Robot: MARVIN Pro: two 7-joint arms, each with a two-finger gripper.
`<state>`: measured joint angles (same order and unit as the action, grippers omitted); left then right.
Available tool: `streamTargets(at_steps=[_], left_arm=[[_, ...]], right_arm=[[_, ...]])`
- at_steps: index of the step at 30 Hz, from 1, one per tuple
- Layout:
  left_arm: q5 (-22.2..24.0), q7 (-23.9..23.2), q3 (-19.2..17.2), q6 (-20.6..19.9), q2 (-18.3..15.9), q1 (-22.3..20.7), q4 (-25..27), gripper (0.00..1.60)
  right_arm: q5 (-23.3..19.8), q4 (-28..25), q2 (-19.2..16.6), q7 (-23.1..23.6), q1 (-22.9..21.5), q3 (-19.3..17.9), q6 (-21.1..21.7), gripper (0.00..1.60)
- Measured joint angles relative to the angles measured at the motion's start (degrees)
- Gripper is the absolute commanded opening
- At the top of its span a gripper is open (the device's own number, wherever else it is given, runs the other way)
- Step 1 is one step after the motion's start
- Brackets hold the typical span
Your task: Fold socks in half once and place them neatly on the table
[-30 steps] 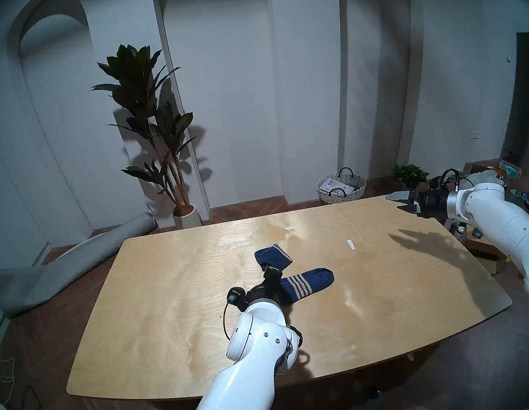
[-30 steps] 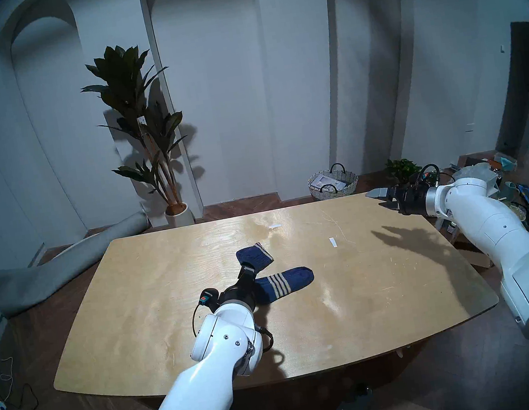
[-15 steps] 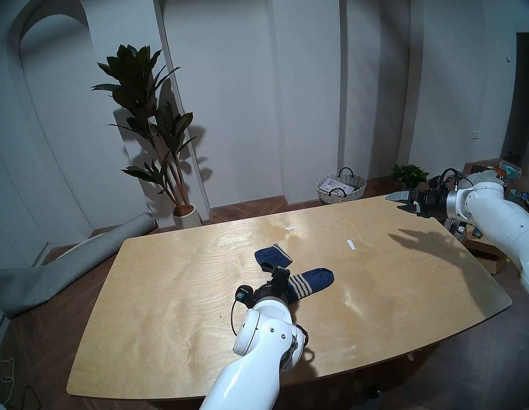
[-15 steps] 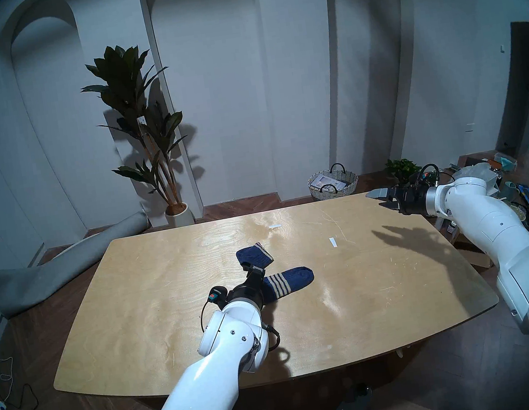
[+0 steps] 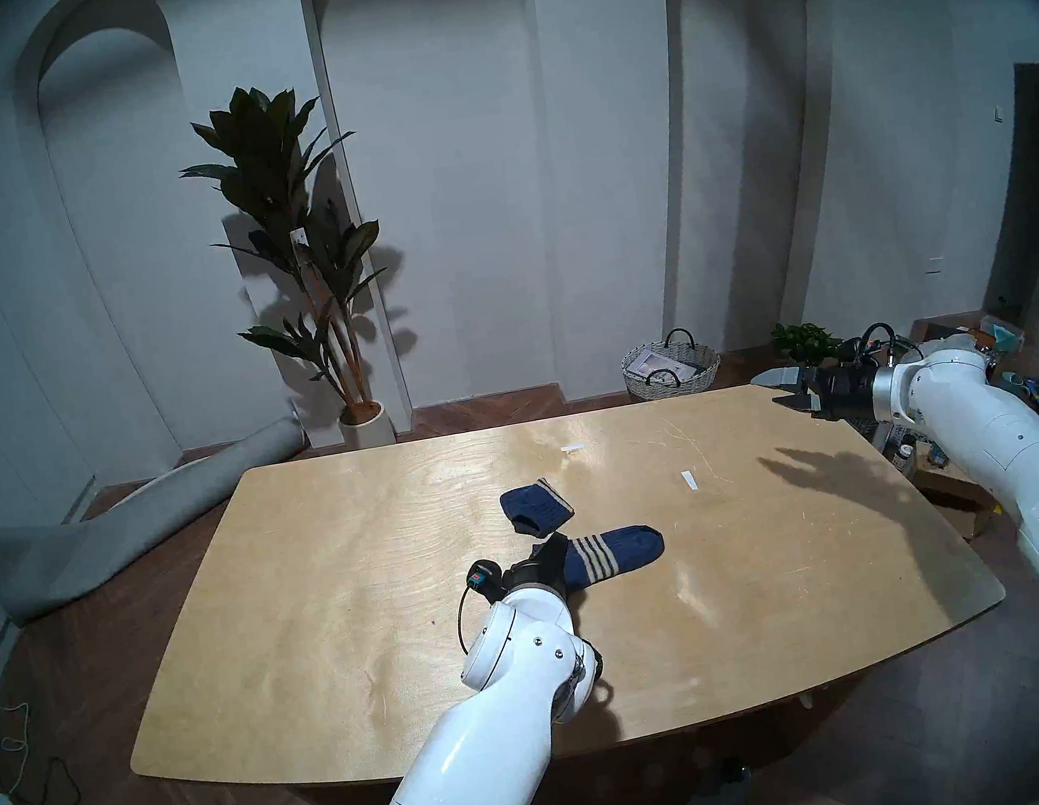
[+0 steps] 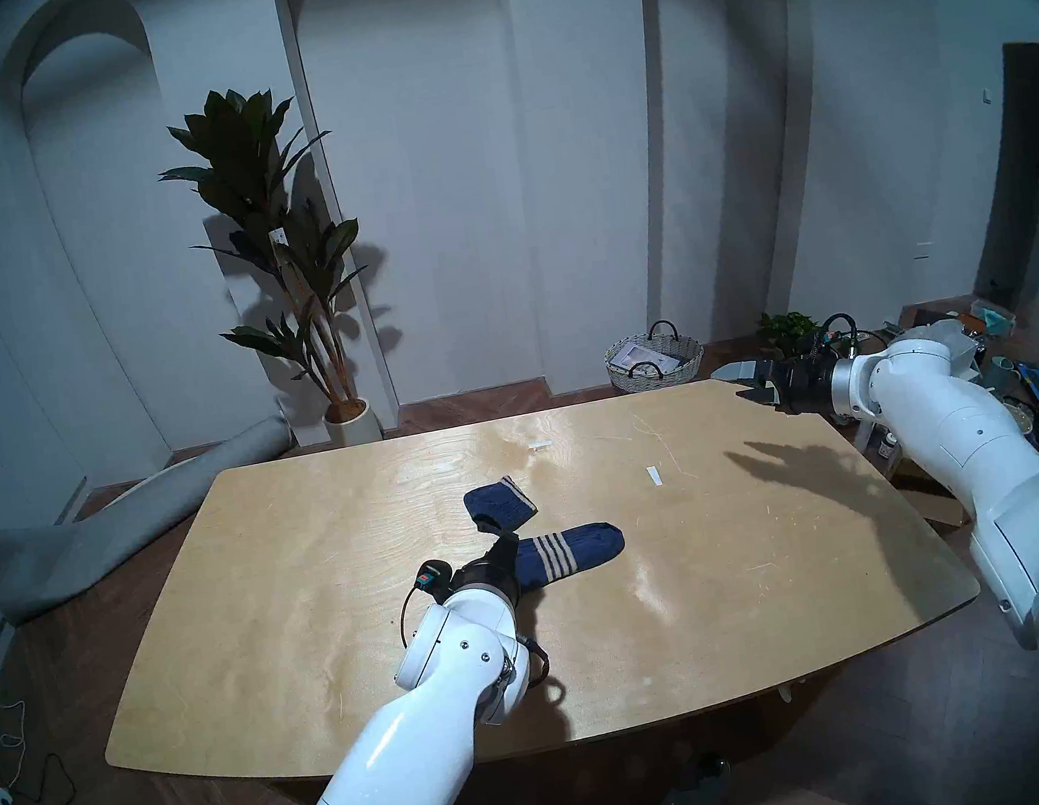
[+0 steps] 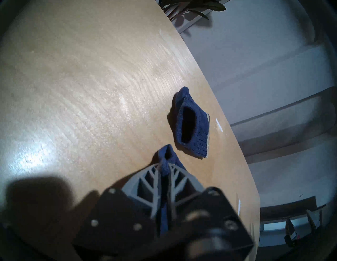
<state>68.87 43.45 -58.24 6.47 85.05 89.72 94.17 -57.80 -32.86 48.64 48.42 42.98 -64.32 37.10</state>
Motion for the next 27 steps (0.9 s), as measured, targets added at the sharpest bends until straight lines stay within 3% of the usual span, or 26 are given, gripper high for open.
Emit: streamTargets(at_steps=[11, 27], left_arm=[[-1.55, -0.42, -0.61, 0.74, -0.85, -0.19, 0.55, 0.0], [-4.42, -0.29, -2.3, 1.84, -5.52, 2.44, 5.36, 0.0]], right_arm=[[0.39, 3.38, 0.9, 0.08, -0.74, 0.07, -1.48, 1.6], [1.9, 5.99, 3.06, 0.6, -1.75, 0.54, -2.94, 1.6]])
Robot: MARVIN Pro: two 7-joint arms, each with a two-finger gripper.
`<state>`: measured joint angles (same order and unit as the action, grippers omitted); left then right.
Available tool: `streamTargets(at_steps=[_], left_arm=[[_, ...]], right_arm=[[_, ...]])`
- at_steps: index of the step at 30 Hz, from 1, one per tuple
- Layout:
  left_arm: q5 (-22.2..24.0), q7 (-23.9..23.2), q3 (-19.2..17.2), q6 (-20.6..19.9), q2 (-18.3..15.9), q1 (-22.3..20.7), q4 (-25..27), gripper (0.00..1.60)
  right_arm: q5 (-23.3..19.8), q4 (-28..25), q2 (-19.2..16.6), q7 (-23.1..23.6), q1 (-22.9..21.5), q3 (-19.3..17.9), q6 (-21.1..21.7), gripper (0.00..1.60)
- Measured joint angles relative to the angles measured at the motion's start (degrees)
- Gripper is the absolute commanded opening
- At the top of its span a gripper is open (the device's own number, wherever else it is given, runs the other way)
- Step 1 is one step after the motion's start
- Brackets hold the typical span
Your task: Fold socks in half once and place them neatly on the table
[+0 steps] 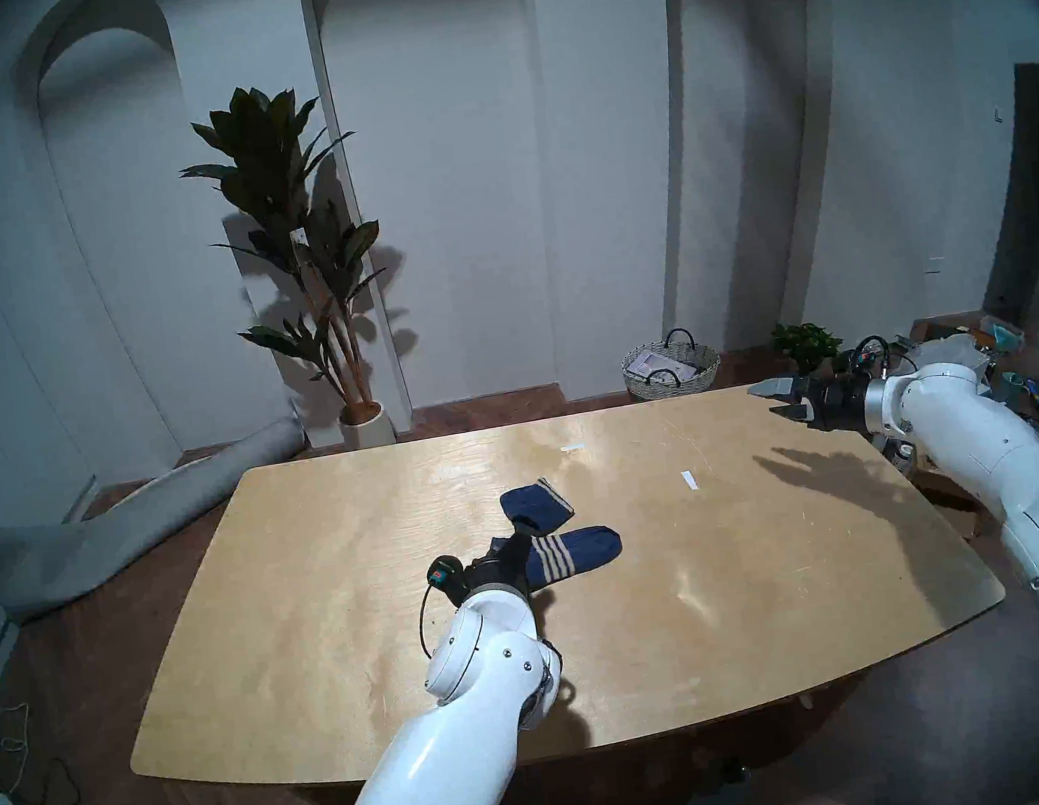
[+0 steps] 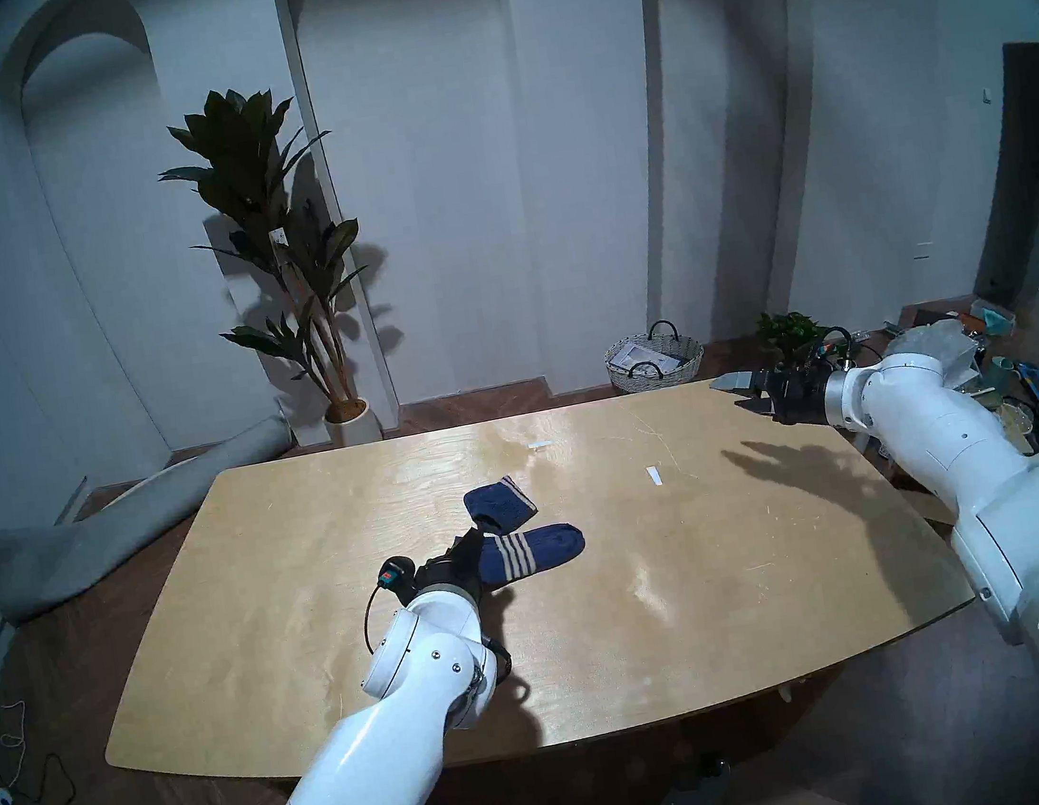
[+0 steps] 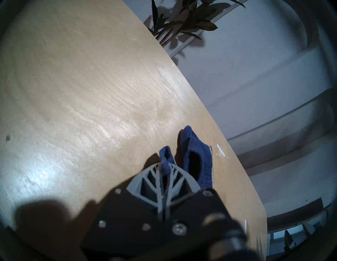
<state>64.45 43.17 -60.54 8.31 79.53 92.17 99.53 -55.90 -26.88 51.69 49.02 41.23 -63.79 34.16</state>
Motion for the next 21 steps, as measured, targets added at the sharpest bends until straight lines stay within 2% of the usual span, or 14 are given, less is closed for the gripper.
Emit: streamTargets(at_steps=[14, 21], left_arm=[[-1.4, 0.32, -1.94, -2.94, -4.34, 1.4, 4.2, 0.0], [-1.61, 0.28, -0.97, -4.7, -5.15, 1.33, 4.87, 0.0]], right_arm=[[1.06, 1.85, 2.39, 0.07, -0.94, 0.15, -0.65, 1.6], [1.64, 2.98, 3.36, 0.12, -1.55, 0.18, -1.12, 1.6]])
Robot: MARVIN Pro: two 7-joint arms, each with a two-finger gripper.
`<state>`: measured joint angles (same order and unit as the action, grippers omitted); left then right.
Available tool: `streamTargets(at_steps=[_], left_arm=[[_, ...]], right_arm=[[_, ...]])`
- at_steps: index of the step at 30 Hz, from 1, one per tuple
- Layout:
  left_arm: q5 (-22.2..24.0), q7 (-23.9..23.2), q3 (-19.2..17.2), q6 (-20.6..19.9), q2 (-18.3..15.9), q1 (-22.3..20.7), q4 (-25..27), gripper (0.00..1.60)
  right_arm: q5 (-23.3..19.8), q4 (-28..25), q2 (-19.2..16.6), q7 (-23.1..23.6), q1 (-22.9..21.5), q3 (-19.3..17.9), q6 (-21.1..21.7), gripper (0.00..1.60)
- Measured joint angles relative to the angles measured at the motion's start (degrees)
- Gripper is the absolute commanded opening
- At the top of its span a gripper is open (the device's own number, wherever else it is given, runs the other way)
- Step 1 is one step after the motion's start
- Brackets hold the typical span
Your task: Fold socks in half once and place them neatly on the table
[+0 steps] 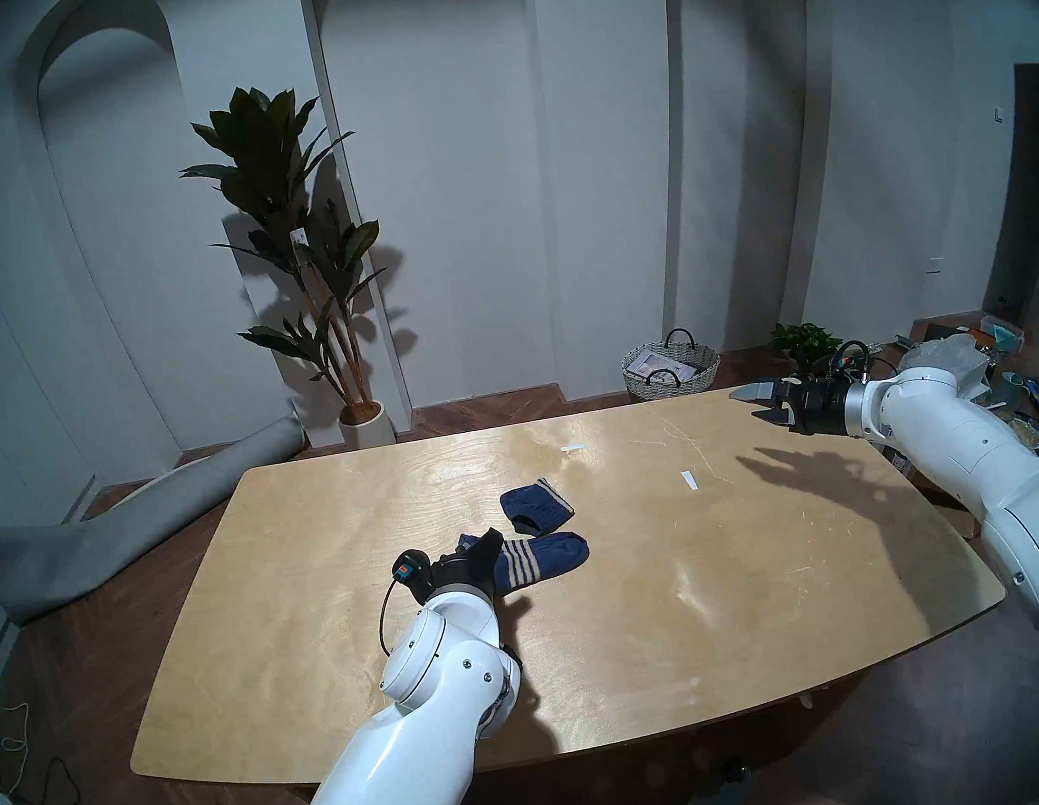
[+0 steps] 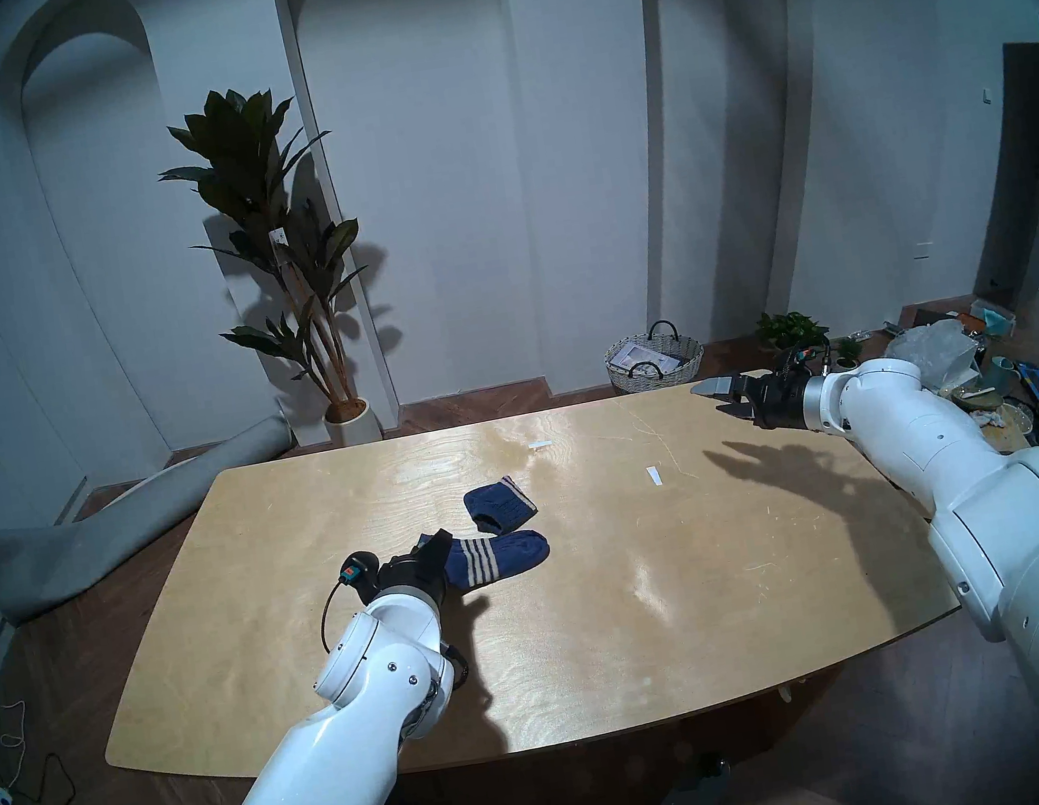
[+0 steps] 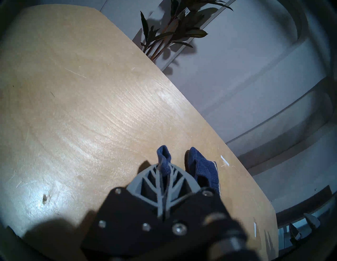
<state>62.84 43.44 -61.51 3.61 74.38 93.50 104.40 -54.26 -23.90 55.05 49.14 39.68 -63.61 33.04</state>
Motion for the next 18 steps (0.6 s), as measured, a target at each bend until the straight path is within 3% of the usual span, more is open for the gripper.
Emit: streamTargets(at_steps=[18], left_arm=[[-3.63, -0.27, 4.7, -1.51, 0.21, -1.66, 1.21, 0.0]], right_arm=[[1.62, 5.81, 1.95, -0.01, -1.92, 0.02, -1.72, 1.6]])
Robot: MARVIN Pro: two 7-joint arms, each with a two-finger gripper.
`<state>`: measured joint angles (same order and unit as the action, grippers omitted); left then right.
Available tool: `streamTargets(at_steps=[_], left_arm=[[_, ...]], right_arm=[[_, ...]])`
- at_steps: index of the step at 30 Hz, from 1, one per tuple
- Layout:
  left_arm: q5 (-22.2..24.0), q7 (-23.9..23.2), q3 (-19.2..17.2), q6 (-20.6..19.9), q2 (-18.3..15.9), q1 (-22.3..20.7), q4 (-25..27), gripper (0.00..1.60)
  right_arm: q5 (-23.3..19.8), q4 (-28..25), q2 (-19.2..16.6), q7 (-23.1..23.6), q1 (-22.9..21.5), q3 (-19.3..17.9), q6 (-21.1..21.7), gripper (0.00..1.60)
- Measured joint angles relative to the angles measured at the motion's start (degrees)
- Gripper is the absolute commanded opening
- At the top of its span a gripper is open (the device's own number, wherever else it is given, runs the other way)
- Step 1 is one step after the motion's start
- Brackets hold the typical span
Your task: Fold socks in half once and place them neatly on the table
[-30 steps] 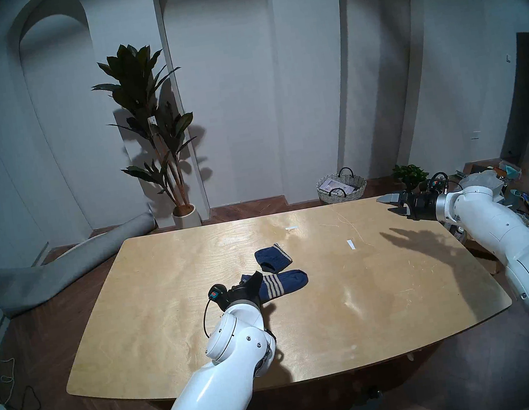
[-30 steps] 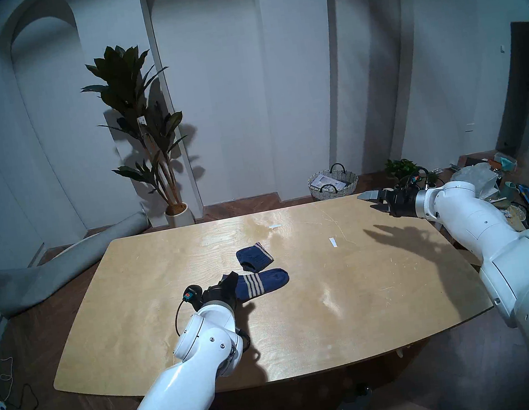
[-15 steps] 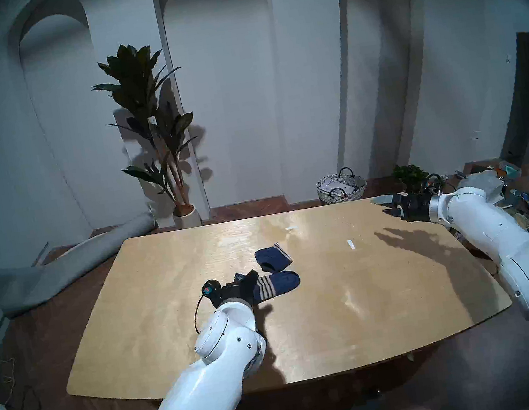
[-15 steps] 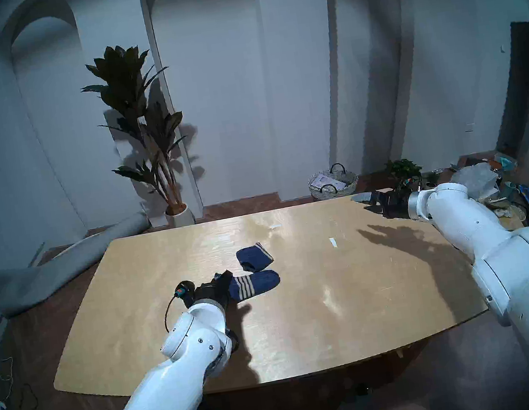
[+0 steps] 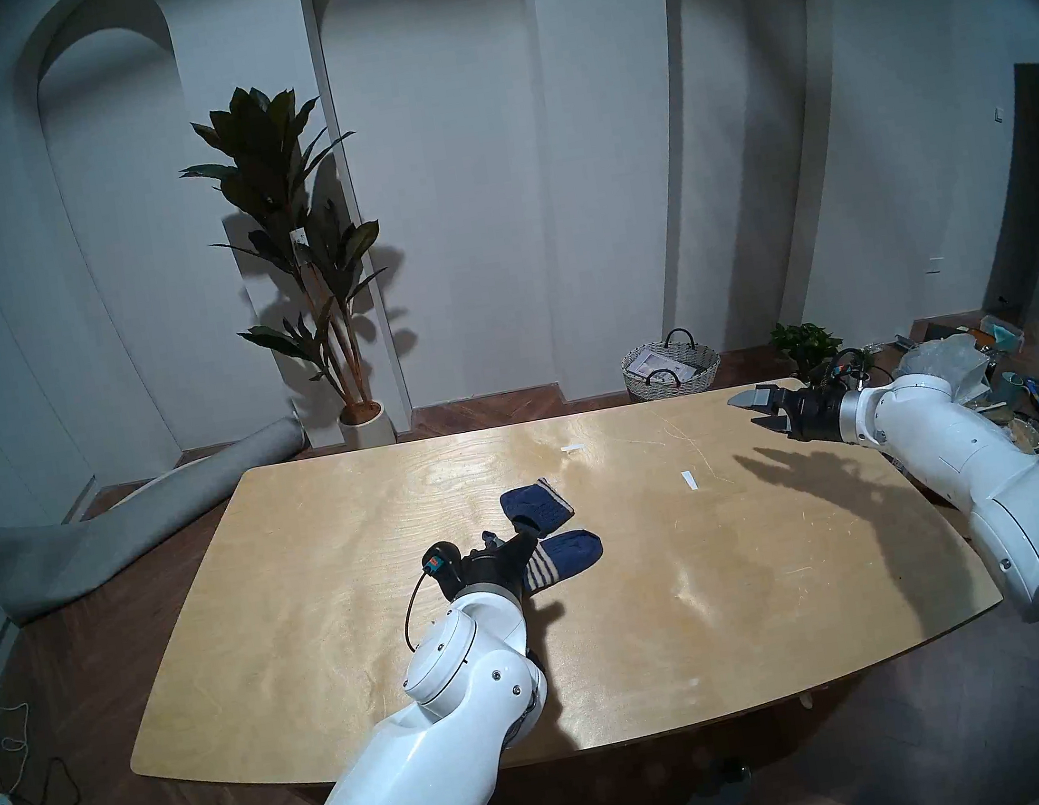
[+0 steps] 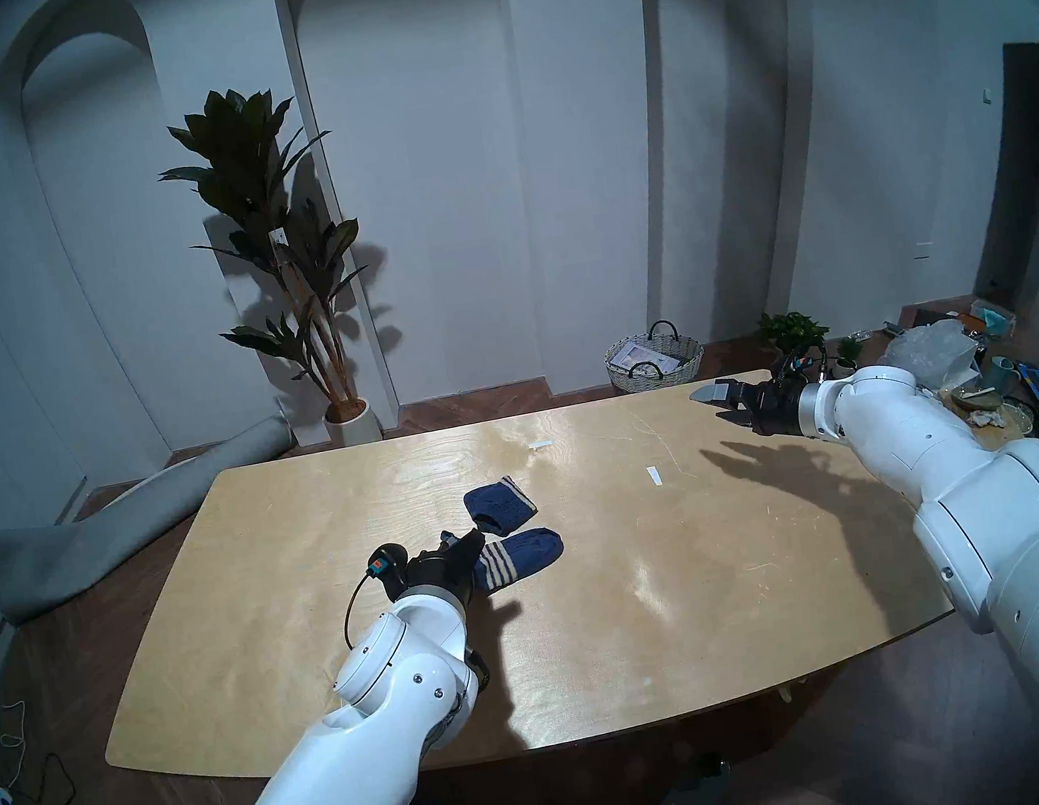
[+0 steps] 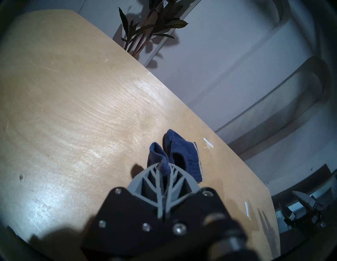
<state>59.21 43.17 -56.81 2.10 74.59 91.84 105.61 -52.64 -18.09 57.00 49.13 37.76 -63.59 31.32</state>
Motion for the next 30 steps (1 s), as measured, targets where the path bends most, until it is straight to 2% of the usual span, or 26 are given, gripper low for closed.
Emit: streamTargets(at_steps=[8, 21, 30], left_arm=[[-0.52, -1.46, 2.77, -1.95, 1.2, -2.33, -1.31, 0.0], [-2.35, -3.45, 6.25, -4.09, 3.67, -6.94, -8.46, 0.0], [-3.49, -4.2, 7.82, -4.34, 4.5, -8.66, -9.4, 0.0]], right_arm=[[0.69, 2.22, 0.58, 0.02, -0.88, -0.01, -0.83, 1.6], [1.24, 5.38, 1.12, 0.43, -2.29, -0.32, -2.75, 1.6], [1.34, 6.28, 1.52, 0.69, -3.22, -0.45, -3.8, 1.6]])
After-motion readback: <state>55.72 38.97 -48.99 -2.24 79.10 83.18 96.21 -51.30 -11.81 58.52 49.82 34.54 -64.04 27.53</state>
